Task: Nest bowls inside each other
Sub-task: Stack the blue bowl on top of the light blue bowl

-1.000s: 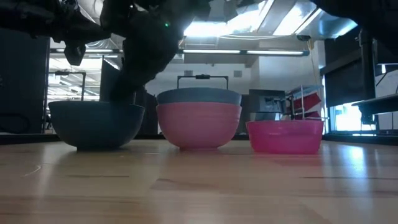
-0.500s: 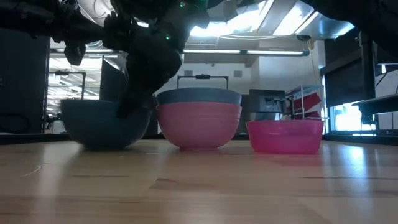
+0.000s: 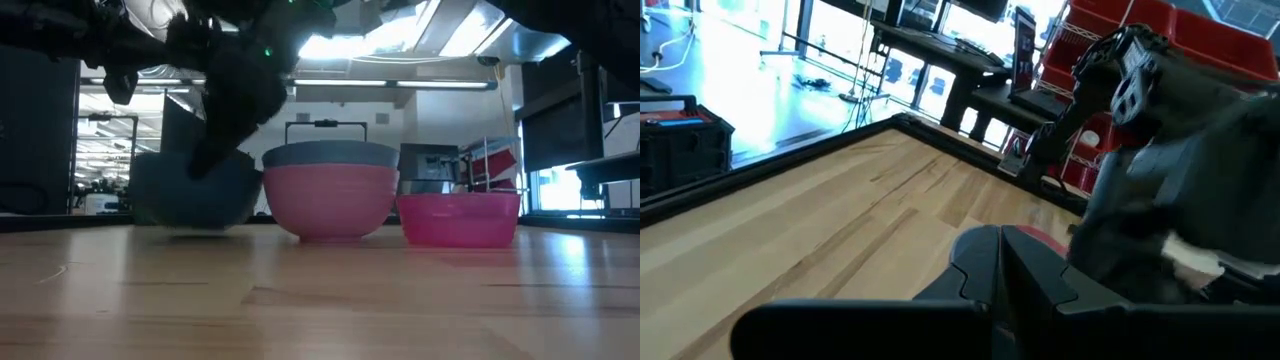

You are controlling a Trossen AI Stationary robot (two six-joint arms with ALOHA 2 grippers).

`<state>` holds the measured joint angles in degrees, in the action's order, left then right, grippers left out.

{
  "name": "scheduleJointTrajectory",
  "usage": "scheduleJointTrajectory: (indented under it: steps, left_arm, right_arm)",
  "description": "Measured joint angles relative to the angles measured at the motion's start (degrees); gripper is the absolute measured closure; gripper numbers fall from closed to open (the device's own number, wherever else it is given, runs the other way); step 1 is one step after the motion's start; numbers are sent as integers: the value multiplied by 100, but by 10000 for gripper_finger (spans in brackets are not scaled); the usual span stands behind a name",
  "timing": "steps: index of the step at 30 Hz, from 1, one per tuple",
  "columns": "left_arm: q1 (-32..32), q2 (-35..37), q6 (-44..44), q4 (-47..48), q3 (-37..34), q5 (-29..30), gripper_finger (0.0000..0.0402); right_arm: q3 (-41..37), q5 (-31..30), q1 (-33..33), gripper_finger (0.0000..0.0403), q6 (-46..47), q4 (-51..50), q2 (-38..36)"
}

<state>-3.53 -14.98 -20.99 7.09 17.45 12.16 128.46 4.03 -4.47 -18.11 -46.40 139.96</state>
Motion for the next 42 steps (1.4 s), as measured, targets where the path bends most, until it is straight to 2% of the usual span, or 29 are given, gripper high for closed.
scheduleJointTrajectory:
  steps: [6,8,12,29,36,42]
  left_arm:
    - [1,0,17,1,0,0,402]
    - [1,0,17,1,1,0,402]
    - [1,-2,26,5,2,2,402]
    - [0,-2,76,-24,2,0,402]
    - [11,0,76,-26,2,1,402]
    - [11,0,79,-59,2,0,402]
  right_arm:
    - [662,-162,0,402,-128,-162,-11]
    - [613,-264,0,402,-135,-306,-142]
    - [615,-506,2,402,-111,-1285,-308]
    - [654,-1101,82,403,623,-2455,-1251]
    - [522,-1112,-98,403,1005,-3056,-1524]
    - [121,-935,-281,403,1374,-3118,-1930]
